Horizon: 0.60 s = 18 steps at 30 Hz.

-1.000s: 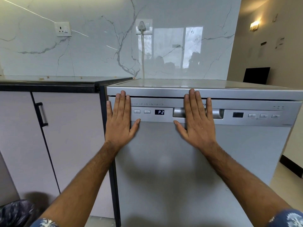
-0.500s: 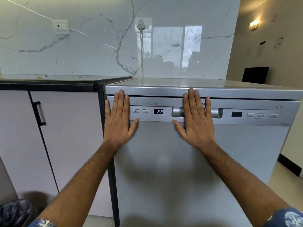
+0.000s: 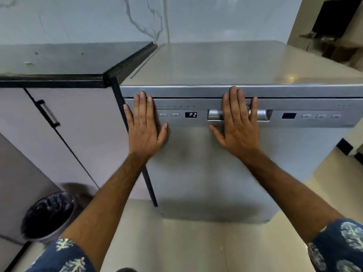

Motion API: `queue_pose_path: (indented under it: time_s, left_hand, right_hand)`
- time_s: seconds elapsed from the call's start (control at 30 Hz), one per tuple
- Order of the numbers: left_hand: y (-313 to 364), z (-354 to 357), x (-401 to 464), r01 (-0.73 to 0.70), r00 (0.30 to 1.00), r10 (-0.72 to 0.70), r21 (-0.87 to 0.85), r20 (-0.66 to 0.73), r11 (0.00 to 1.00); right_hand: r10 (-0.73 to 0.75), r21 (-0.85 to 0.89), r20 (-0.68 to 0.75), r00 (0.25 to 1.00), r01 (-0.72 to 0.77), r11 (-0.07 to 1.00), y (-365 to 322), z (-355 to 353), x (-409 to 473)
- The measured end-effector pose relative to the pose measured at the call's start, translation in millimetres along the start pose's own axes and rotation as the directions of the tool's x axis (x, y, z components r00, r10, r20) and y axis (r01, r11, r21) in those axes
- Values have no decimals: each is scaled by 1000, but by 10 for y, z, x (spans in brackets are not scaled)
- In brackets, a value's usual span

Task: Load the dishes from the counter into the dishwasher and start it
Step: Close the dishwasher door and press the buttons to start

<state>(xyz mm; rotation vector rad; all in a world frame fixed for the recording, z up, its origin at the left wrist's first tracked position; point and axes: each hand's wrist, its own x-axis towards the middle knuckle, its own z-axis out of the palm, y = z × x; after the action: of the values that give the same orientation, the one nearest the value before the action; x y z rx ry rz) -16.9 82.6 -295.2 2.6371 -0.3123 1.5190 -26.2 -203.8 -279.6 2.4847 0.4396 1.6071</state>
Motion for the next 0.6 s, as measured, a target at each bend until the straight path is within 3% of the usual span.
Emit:
queue_pose_path:
  time_s: [0.17,0.37,0.53,0.6]
  left_hand:
    - [59,-487,19,-1,948,-15,49,318,999]
    - [148,-1267,326,-76,764,1,88,646,993]
    - [326,-2086,932,-129,650,49,47,758,990]
    - [433,-2413,1205,-129,625,65,21,778,991]
  right_hand:
    - [-5,100,272,962,-23,995,23,-393,66]
    - [-122,158,606,786,32,987,184,-1091,362]
    - [-226,241,770,597,56,969,447,-1652,963]
    - [-244,274,790,562,33,961,528,-1896,1305]
